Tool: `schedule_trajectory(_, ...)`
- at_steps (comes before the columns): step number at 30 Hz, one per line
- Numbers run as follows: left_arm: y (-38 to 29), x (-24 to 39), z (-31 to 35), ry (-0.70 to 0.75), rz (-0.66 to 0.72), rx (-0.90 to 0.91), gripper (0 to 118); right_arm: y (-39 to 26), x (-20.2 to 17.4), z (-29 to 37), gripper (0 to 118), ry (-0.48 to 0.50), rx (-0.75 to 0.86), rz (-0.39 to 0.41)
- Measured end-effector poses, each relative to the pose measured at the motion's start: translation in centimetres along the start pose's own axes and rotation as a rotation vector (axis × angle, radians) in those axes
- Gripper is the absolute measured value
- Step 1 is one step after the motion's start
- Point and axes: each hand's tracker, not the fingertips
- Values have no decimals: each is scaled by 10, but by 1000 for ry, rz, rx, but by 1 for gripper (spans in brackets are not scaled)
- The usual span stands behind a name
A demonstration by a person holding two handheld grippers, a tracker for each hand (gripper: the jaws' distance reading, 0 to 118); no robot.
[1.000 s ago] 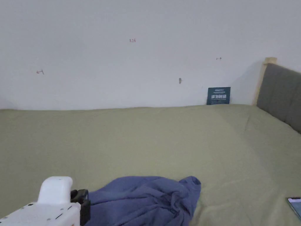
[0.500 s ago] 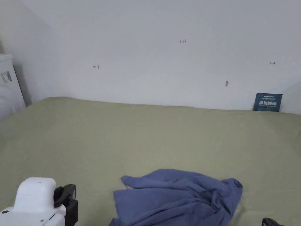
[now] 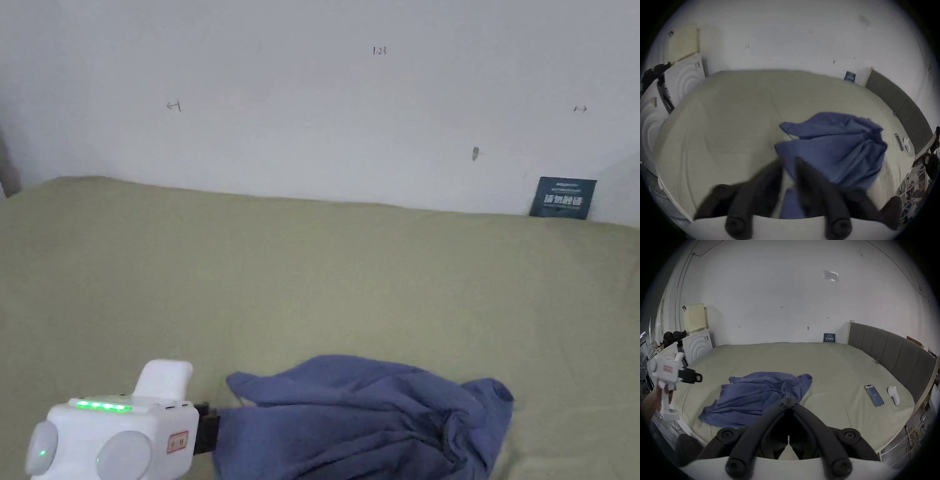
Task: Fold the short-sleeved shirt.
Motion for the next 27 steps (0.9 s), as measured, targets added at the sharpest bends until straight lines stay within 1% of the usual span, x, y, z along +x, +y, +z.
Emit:
schedule_trajectory(1,5,-1,-20,17,8,-41,71,-1,1,-5,0,-7,-16,6)
schedule_trajectory(2,7,-1,-38,18,5,-89,103,-3,3,-9,0,-13,-26,10)
schedule_trajectory(3,9,-2,-52,36,2,-90,115,-4,4,-12,0,-16,-30,11)
schedule_trajectory(4,11,1,-65,94,-18,-75,114,-5,7,-17,0,-20,-40,13)
schedule_trajectory(7,11,5,-96,145,-68,-138,113,-6,12,-28,0,-40,-69,16)
schedule_trajectory(8,10,7,-100,131,-76,-149,111,-7,14,-30,0,-39,-75,13)
schedule_trajectory(9,8,8,-102,107,-79,-150,102,-6,17,-35,0,-38,-88,9)
schedule_trajectory(10,5,8,-97,100,-71,-146,78,-6,21,-40,0,-43,-99,11)
schedule_trajectory(11,3,9,-93,77,-63,-134,63,-6,23,-45,0,-50,-105,15)
schedule_trajectory(13,2,11,-82,65,-122,-97,2,-1,34,-62,0,-57,-121,27)
schedule_trajectory(17,0,-1,-76,33,-103,-104,2,24,60,-120,0,-43,-171,14)
schedule_trajectory(19,3,2,-83,22,-88,-112,2,41,75,-167,0,-39,-215,4)
schedule_trajectory(20,3,-1,-84,11,-70,-117,2,48,81,-188,0,-23,-252,12)
schedule_trajectory(22,5,-1,-87,-4,-38,-117,2,60,91,-238,0,-29,-308,6)
schedule_trajectory(23,5,-2,-87,-7,-42,-119,2,65,93,-261,0,-1,-348,2)
schedule_trajectory(24,5,-3,-87,-10,-44,-118,2,68,97,-278,0,32,-376,-20)
schedule_trajectory(25,4,-1,-86,-13,-45,-117,2,72,100,-298,0,42,-413,-36)
schedule_trajectory(27,4,0,-86,-16,-49,-119,2,75,100,-323,0,18,-423,-28)
